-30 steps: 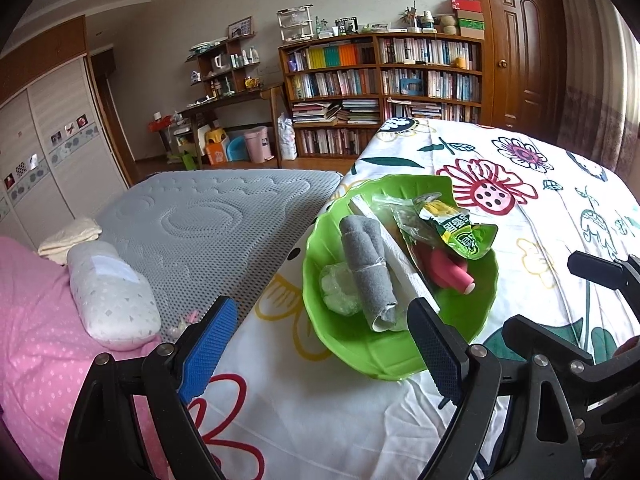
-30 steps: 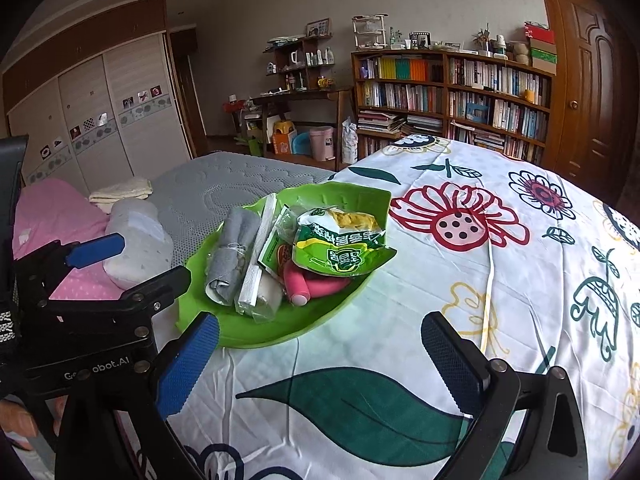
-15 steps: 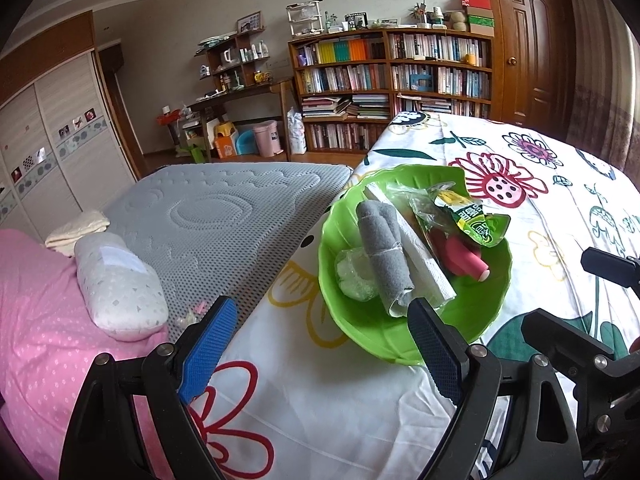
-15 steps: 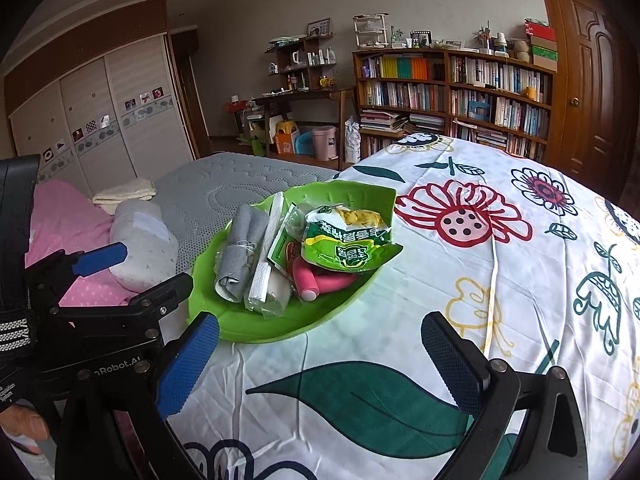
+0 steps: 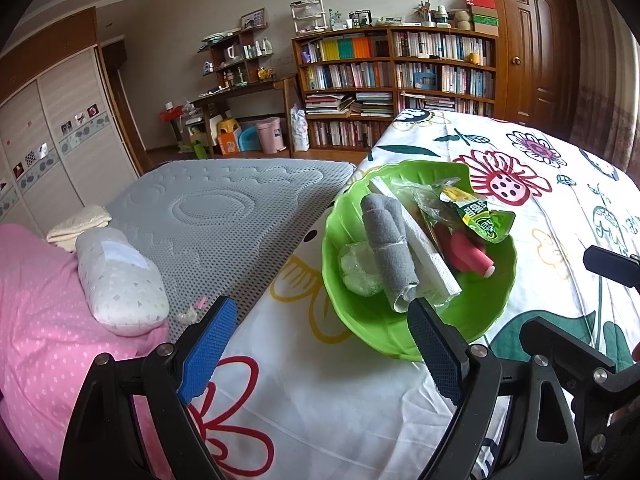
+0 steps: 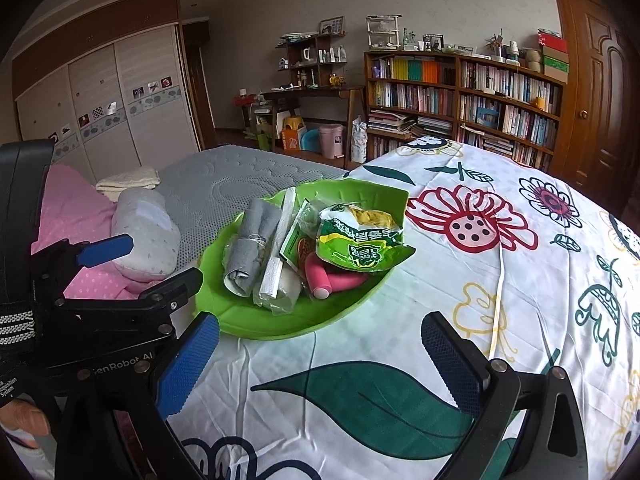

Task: Organize soft objects

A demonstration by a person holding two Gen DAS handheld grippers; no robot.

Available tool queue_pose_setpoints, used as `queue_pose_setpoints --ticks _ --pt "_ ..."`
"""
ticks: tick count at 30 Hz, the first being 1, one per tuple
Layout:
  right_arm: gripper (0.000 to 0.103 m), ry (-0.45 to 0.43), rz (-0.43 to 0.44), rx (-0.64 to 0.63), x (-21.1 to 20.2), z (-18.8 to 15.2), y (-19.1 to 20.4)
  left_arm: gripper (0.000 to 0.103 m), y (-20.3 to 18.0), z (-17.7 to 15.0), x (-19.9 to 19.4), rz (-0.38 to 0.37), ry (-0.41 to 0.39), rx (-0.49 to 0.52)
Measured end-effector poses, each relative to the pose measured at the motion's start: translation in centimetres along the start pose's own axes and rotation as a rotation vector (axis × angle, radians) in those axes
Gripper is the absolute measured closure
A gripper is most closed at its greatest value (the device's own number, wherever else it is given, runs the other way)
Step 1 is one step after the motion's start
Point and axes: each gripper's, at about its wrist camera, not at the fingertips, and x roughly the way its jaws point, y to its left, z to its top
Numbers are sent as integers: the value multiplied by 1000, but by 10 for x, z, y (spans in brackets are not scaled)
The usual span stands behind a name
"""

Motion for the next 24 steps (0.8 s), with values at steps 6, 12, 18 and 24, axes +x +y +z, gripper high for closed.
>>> queue_pose_setpoints --ticks 6,12,18,24 --pt "0 11 8 4 2 1 2 15 4 -1 4 2 6 -6" --pt "0 23 20 58 5 5 -6 15 5 -2 4 4 6 -7" --pt "0 27 0 23 8 5 0 15 9 -3 11 10 13 -13" --pt "0 40 -18 -10 11 5 7 15 9 -3 14 12 17 -15"
